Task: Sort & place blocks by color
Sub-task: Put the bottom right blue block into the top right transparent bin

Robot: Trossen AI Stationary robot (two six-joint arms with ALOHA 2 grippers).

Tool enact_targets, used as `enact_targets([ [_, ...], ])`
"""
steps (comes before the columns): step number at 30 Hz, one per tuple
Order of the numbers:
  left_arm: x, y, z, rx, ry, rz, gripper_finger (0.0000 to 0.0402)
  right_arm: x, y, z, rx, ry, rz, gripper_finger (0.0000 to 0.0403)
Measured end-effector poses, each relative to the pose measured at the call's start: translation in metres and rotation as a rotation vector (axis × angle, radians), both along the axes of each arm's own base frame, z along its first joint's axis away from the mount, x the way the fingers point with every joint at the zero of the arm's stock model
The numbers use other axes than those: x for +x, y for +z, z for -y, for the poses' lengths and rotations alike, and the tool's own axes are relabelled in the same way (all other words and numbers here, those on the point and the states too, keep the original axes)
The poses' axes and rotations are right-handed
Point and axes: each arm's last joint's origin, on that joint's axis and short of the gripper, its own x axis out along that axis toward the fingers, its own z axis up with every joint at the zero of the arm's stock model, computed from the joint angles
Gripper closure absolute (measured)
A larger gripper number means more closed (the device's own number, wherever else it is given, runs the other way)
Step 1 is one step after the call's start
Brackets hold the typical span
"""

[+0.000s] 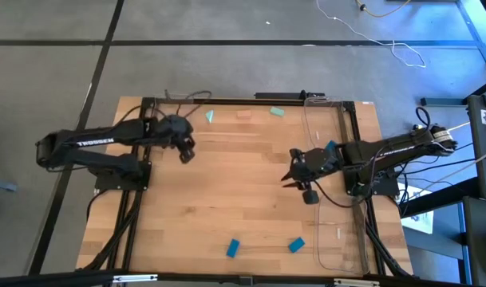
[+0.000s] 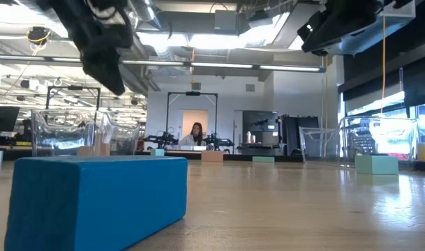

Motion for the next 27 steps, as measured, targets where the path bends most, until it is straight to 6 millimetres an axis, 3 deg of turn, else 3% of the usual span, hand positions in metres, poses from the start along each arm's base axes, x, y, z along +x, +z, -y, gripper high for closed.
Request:
enact_targets([
  [6,0.006,0.002,0.038,-0.044,-0.219,0.029,0.0253,0.001,-0.010,-0.010,-0.080,0.044,-0.059,0.0302],
  [11,0.008,0.002,0.062,-0.072,-0.252,0.052,0.0253,0.003,-0.019,-0.006,-0.137,-0.228,-0.104,0.0302],
  [14,0.008,0.003,0.074,-0.081,-0.270,0.065,0.0253,0.004,-0.020,-0.005,-0.115,-0.276,-0.109,0.0304],
  [22,0.003,0.003,0.099,-0.072,-0.314,0.087,0.0253,0.004,-0.020,-0.005,-0.083,-0.308,-0.111,0.0363],
  [27,0.000,0.003,0.110,-0.073,-0.329,0.100,0.0253,0.004,-0.020,-0.006,-0.052,-0.317,-0.116,0.0376],
])
